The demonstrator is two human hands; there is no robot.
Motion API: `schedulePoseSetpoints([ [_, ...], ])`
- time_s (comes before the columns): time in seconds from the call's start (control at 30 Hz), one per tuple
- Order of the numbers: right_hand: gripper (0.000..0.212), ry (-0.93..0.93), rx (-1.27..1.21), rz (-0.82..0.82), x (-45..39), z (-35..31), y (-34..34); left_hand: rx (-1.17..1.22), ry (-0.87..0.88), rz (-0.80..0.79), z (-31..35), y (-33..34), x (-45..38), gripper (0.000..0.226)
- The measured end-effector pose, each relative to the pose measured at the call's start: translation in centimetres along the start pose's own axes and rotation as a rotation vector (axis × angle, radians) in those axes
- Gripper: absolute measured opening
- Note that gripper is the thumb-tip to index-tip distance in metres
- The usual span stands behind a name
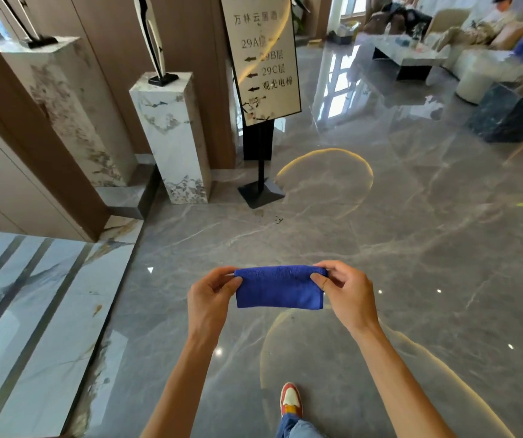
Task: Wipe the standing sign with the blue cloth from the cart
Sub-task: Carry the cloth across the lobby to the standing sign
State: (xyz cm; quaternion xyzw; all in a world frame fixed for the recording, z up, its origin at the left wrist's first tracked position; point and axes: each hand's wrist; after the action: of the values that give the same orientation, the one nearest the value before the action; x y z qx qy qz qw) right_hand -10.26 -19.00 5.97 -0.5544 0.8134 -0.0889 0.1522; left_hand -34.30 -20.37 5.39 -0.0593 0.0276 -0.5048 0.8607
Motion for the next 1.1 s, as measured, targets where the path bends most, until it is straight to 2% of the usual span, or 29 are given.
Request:
schedulePoseSetpoints([
  [0.2, 0.017, -0.005, -0.014, -0.063, -8.3, 1.2, -0.3, -0.01, -0.01, 0.041, 1.6, 5.9, -3.9, 0.024],
  [0.33, 0.021, -0.019, -0.024, -0.086, -12.5, 2.1, -0.7, -0.011, -0.026, 0.066, 2.2, 9.5, -5.9, 0.025],
  [0.6, 0.015, 0.0, 0.008, -0.122, -19.1, 3.8, -0.9, -0.041, -0.027, 0.097, 2.6, 15.0, -9.3, 0.026],
  [0.83, 0.013, 0.0, 0.011, -0.135, -24.3, 4.6, 1.6, -0.065, -0.026, 0.107, 2.2, 17.9, -14.2, 0.025],
  [1.1, 0.021, 0.044, -0.017, -0.109, -32.7, 4.6, 6.1, -0.061, -0.032, 0.072, 2.4, 22.0, -23.9, 0.024],
])
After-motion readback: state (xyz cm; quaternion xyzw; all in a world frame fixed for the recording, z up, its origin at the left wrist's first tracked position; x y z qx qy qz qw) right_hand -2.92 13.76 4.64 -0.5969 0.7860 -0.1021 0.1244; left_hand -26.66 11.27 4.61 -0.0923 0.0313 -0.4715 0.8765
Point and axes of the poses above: each hand's wrist, its own x-axis away from the middle knuckle, its own y-axis out of the palm, z = x × y, and after that the axes turned 12 degrees about z, right-handed
